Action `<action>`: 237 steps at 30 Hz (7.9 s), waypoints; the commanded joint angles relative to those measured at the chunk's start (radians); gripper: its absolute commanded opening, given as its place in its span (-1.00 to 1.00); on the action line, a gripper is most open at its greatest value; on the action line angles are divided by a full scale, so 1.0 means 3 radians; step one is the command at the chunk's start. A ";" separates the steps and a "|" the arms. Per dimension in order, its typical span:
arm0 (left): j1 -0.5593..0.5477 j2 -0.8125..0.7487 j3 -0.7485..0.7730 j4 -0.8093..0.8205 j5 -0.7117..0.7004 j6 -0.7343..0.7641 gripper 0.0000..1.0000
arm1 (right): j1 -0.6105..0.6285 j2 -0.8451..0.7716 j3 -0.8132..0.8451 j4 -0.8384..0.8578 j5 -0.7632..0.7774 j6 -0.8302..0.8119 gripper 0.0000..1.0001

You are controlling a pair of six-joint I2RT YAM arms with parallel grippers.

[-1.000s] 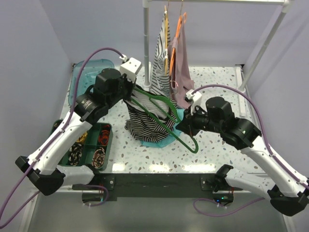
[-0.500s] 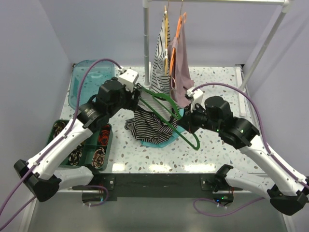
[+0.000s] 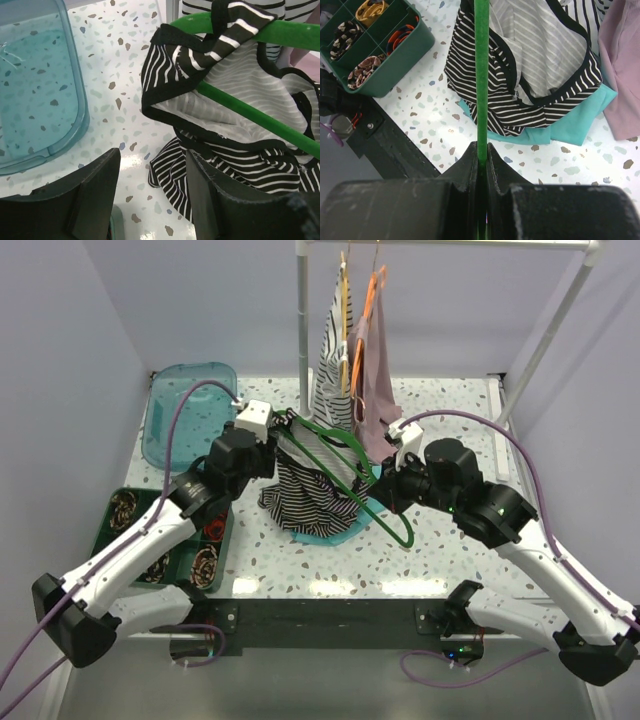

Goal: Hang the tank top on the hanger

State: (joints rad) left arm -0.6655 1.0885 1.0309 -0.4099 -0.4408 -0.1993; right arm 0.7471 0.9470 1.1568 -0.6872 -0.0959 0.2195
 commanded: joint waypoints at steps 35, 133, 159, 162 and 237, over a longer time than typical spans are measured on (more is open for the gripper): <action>0.0178 0.0263 0.0751 -0.0234 0.0599 0.0281 -1.00 | 0.0015 0.0003 0.0245 0.0087 0.0347 -0.0180 -1.00; -0.0349 -0.0356 -0.0900 0.1827 0.0774 0.0312 -1.00 | -0.0568 0.1516 -0.0165 0.1314 0.0202 0.0715 -0.11; -0.0364 -0.0402 -0.0870 0.1806 0.0738 0.0363 -1.00 | -0.0235 0.2181 0.0106 0.1488 0.0734 0.0807 -0.03; -0.0359 -0.0432 -0.0870 0.1801 0.0703 0.0368 -1.00 | -0.0235 0.2228 0.0122 0.1493 0.0780 0.0797 -0.10; -0.0134 -0.0284 -0.0706 0.2435 -0.0796 0.0322 -1.00 | -0.0409 0.1011 -0.0860 0.1416 0.0975 0.0623 -1.00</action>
State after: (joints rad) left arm -0.7197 1.0119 0.7605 0.2169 -0.6594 -0.1200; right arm 0.6273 1.2701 0.9222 -0.2764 0.1925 0.4191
